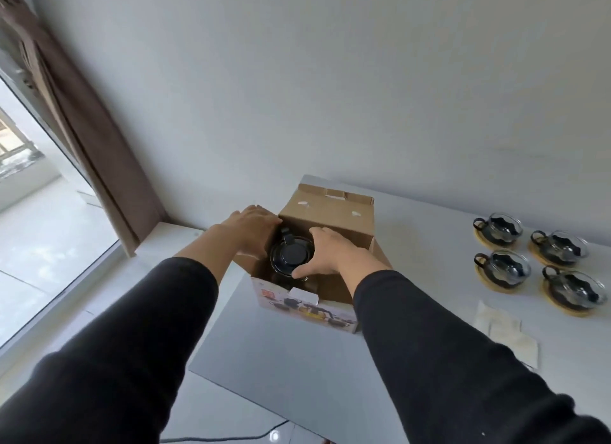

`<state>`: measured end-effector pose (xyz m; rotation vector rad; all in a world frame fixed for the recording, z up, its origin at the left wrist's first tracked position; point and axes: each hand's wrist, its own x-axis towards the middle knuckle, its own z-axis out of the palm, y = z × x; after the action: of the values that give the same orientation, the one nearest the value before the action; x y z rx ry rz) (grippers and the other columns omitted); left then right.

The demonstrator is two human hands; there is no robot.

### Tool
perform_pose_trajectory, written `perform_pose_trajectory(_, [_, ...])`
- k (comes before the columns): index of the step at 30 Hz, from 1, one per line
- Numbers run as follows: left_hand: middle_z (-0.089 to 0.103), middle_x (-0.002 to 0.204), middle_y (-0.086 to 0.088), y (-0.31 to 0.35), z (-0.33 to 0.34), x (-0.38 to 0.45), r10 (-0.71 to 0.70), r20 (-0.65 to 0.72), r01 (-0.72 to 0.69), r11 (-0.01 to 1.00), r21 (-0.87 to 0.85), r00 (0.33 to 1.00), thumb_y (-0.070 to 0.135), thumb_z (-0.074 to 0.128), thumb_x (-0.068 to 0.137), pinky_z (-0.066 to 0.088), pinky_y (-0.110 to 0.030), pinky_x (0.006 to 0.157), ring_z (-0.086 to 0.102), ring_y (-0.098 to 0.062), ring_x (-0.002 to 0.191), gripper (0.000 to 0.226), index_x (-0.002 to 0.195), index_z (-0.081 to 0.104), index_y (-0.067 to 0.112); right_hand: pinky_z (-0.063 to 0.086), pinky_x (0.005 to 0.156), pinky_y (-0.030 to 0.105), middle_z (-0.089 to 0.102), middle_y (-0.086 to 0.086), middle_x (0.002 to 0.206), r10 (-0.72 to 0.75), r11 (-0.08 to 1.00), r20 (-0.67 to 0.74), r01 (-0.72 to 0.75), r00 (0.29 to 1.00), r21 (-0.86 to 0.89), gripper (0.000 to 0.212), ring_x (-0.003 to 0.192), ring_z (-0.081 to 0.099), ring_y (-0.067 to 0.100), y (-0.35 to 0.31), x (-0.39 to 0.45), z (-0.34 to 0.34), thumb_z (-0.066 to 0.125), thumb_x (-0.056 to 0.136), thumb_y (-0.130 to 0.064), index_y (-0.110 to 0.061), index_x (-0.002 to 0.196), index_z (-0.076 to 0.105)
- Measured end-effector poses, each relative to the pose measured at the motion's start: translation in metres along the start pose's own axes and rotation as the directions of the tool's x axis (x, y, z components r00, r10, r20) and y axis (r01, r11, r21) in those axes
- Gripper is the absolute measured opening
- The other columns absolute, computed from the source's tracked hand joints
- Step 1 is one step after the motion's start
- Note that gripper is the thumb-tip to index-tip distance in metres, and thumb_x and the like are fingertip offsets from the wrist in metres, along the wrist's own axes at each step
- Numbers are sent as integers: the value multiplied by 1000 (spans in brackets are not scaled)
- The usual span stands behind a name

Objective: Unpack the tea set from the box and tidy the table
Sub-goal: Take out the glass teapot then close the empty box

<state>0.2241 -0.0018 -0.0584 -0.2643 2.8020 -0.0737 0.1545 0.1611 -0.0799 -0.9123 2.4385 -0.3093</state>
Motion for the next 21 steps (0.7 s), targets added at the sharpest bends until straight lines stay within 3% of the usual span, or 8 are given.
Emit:
perform_pose_trajectory(2, [36,147,6,-4,4,4,2,51,1,999,-50,999,41,72,70,33,-44,110,27,-22,139,83,143,33,34,40,106,48,36,9,148,9,1000,26,-9,1000,11,109,133,39,30,-3,6,9,80,61,-55,-14,145,26])
perform_pose_trajectory(4, [32,150,7,-7,8,10,25,56,-23,999,-32,998,34,71,75,30,-42,110,23,-21,140,83,147,30,34,40,106,48,35,9,149,22,1000,31,-23,999,15,112,134,39,31,-4,8,18,81,59,-56,-14,146,24])
perform_pose_trajectory(12, [48,142,6,-5,12,38,122,-12,-120,988,99,992,19,46,94,35,-34,97,34,-20,124,54,142,37,40,38,108,48,30,8,151,101,992,-67,-95,993,81,112,136,34,29,-8,6,40,81,64,-51,-17,149,17])
perform_pose_trajectory(18, [55,127,5,-4,18,50,159,-83,-140,971,195,984,24,47,96,34,-35,95,38,-21,121,41,133,49,41,33,110,49,32,5,149,146,982,-183,-119,972,148,108,136,34,27,-10,5,55,82,64,-49,-18,147,19])
perform_pose_trajectory(21, [56,123,4,-3,19,53,197,-102,-169,959,229,975,25,51,94,34,-35,95,39,-21,121,38,129,53,40,38,108,45,40,3,143,139,974,-250,-86,958,211,100,130,40,25,-10,4,61,83,63,-45,-20,142,27])
